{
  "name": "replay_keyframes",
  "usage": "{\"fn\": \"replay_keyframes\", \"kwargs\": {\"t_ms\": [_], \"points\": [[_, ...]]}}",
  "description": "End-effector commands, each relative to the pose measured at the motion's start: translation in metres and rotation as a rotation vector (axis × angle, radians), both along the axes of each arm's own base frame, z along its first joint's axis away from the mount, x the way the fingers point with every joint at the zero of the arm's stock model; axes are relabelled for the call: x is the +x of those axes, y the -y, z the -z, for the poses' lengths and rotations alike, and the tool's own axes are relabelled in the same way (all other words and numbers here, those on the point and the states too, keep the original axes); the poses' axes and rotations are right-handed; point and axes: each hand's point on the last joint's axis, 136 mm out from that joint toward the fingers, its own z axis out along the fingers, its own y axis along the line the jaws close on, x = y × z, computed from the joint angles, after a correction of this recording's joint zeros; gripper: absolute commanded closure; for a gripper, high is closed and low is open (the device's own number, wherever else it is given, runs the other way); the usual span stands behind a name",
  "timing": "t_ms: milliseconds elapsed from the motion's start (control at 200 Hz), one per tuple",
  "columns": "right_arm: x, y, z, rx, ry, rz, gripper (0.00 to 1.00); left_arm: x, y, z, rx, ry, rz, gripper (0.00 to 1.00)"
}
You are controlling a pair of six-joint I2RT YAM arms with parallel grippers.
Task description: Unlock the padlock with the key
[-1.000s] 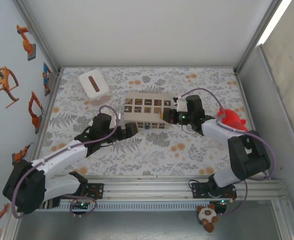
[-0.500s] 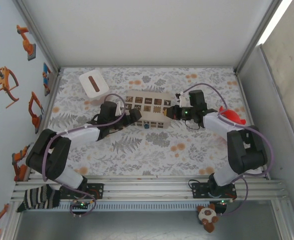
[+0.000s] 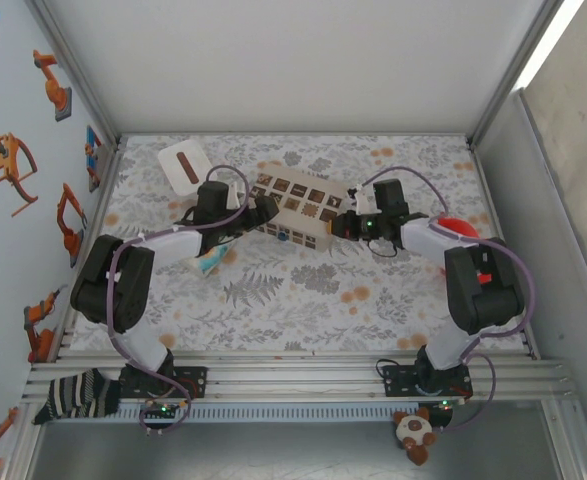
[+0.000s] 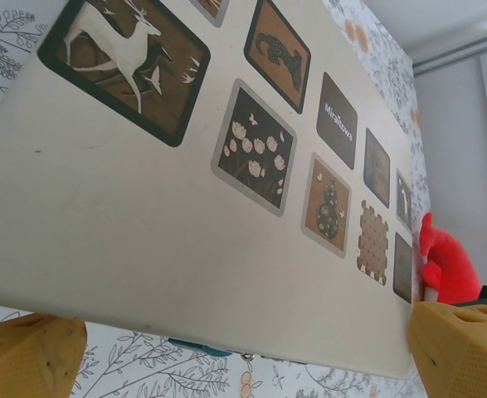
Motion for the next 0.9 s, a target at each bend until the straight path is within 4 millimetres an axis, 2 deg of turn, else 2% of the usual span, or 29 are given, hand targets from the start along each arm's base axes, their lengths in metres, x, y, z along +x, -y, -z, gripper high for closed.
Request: {"fn": "replay_keyframes", "kwargs": {"t_ms": [0, 115, 195, 351, 491, 616, 897], "points": [[0.013, -0.005, -0.024, 0.042, 0.063, -0.007, 1.00, 0.000, -0.001, -0.011, -0.009, 0.049, 0.027, 0.02], [0.019, -0.008, -0.028, 0.058, 0.075, -0.008, 1.00, -0.018, 0.009, -0.017, -0.016, 0.093, 0.093, 0.03], [0.026, -0.011, -0.032, 0.082, 0.083, 0.000, 1.00, -0.037, 0.016, -0.011, 0.035, 0.117, 0.147, 0.06], [0.040, -0.015, -0.035, 0.112, 0.091, 0.031, 1.00, -0.055, 0.019, 0.002, 0.084, 0.130, 0.205, 0.21], [0.050, -0.017, -0.032, 0.122, 0.078, 0.052, 1.00, -0.058, 0.024, 0.012, 0.066, 0.125, 0.236, 0.30], [0.051, -0.014, -0.021, 0.089, 0.046, 0.067, 1.00, -0.055, 0.032, 0.018, 0.048, 0.127, 0.272, 0.32], [0.027, 0.003, 0.023, -0.040, -0.081, 0.089, 1.00, -0.051, 0.029, 0.024, 0.078, 0.152, 0.257, 0.33]]}}
